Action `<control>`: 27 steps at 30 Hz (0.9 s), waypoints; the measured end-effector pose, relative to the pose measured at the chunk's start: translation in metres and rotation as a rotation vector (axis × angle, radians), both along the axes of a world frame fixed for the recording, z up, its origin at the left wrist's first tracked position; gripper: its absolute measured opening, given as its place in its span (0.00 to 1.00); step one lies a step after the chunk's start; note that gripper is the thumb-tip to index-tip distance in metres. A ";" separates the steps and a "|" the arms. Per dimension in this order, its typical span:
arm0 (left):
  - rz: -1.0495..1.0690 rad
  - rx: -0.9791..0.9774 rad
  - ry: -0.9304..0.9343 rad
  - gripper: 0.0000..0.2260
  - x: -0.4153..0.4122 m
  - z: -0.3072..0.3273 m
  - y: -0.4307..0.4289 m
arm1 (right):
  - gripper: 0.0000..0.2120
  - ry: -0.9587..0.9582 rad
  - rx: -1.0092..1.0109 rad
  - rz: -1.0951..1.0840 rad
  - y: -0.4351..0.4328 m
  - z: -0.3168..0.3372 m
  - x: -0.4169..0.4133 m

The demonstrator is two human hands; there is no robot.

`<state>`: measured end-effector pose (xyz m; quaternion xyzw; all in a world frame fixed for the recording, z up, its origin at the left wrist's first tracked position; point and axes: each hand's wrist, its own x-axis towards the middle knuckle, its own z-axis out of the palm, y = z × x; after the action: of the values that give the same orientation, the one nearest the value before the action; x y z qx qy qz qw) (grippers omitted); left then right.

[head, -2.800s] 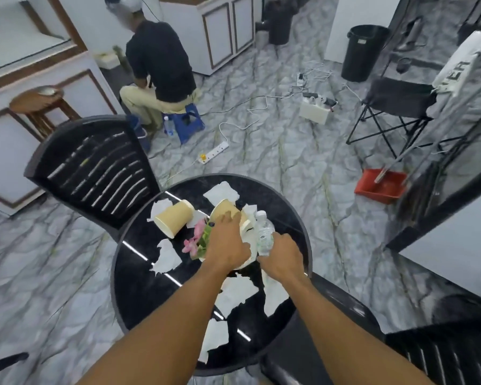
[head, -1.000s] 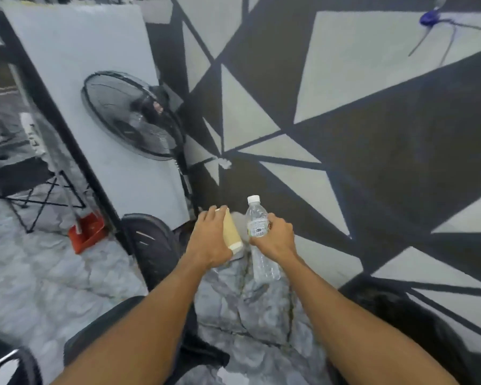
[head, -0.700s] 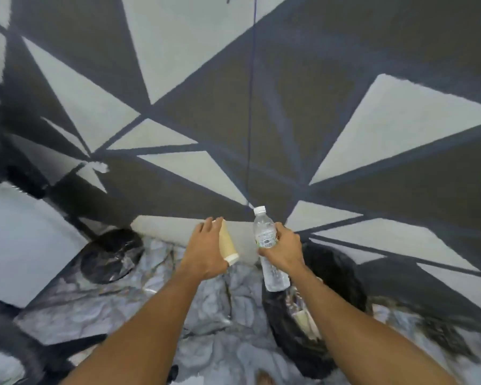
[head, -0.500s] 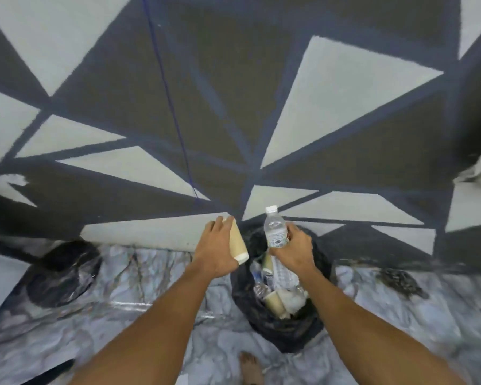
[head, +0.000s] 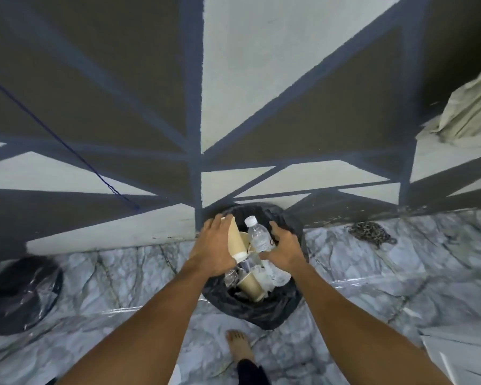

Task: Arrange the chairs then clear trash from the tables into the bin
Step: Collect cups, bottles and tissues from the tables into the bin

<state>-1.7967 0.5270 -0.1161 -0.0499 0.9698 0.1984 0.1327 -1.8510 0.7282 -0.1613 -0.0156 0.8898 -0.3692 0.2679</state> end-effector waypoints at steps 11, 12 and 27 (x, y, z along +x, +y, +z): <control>-0.021 -0.024 -0.085 0.55 -0.016 -0.015 0.010 | 0.31 -0.087 0.089 -0.099 0.025 -0.018 -0.020; -0.026 -0.016 -0.090 0.55 -0.017 -0.017 0.014 | 0.29 -0.086 0.086 -0.106 0.027 -0.019 -0.021; -0.029 -0.022 -0.162 0.51 -0.009 -0.023 0.038 | 0.24 -0.047 0.119 -0.123 0.037 -0.004 -0.023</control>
<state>-1.8062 0.5652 -0.1391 -0.0532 0.9587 0.1810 0.2128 -1.8741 0.7648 -0.1651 0.0636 0.9029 -0.3317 0.2661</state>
